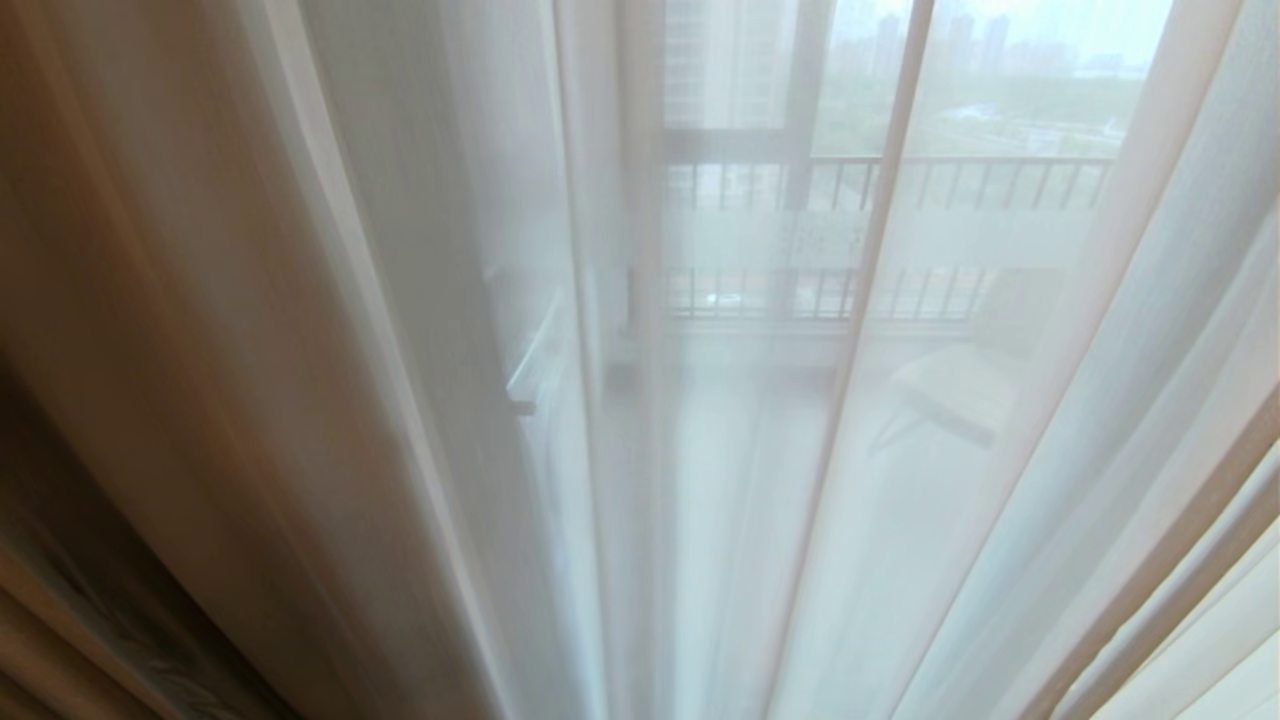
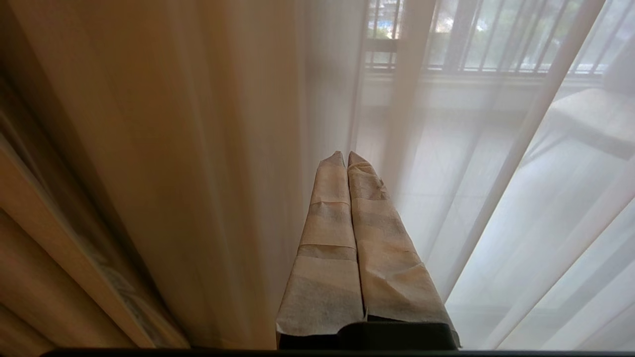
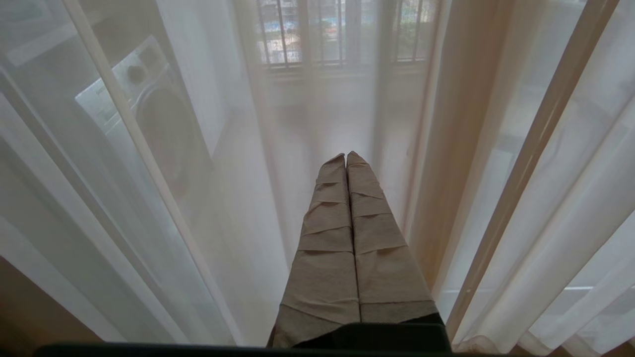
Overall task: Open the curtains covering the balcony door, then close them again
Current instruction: Close the outer curtains on both sides
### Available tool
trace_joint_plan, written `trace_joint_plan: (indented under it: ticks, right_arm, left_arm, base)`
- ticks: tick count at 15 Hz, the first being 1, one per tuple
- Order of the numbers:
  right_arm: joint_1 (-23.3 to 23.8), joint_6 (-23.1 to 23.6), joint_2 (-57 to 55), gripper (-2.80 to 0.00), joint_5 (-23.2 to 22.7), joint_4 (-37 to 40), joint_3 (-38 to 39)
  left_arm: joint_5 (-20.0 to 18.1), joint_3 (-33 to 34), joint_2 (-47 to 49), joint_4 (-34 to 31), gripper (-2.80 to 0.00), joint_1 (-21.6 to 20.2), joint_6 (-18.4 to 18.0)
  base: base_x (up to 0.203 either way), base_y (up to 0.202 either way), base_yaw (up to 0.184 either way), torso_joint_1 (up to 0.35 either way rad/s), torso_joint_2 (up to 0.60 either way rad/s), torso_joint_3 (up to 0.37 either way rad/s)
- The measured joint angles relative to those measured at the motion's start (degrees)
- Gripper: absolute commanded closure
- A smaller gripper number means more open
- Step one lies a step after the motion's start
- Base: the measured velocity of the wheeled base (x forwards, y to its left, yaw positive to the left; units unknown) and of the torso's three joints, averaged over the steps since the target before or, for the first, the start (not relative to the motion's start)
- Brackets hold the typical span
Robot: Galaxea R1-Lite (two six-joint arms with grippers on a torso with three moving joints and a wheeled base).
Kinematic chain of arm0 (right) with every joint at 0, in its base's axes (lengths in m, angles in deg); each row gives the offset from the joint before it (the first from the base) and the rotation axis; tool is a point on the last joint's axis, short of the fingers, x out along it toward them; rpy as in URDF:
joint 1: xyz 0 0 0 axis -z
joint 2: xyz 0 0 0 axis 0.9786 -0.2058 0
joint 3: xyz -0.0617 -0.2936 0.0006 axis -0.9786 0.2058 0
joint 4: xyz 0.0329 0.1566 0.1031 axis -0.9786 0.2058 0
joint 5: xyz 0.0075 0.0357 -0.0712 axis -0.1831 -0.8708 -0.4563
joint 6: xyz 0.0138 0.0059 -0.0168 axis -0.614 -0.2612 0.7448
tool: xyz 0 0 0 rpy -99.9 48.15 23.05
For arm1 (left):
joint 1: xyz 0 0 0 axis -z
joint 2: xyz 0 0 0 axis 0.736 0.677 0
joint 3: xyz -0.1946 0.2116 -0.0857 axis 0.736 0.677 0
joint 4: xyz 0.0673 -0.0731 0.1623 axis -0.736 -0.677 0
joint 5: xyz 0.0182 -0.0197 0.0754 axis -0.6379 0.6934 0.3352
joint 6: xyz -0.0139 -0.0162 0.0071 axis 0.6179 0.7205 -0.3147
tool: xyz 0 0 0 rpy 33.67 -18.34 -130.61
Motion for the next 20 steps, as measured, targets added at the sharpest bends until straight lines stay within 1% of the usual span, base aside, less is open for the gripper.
trace_joint_plan:
  ticks: [6,9,19,20]
  right_arm:
    - [0.0,0.0,0.0,0.0,0.0,0.0,0.0]
    - [0.0,0.0,0.0,0.0,0.0,0.0,0.0]
    - [0.0,0.0,0.0,0.0,0.0,0.0,0.0]
    - [0.0,0.0,0.0,0.0,0.0,0.0,0.0]
  left_arm:
    - [0.0,0.0,0.0,0.0,0.0,0.0,0.0]
    - [0.1,0.0,0.0,0.1,0.0,0.0,1.0]
    - [0.9,0.0,0.0,0.2,0.0,0.0,0.8]
    - [0.8,-0.9,0.0,0.0,0.0,0.0,0.9]
  base:
    - [0.0,0.0,0.0,0.0,0.0,0.0]
    - [0.0,0.0,0.0,0.0,0.0,0.0]
    - [0.0,0.0,0.0,0.0,0.0,0.0]
    - [0.0,0.0,0.0,0.0,0.0,0.0]
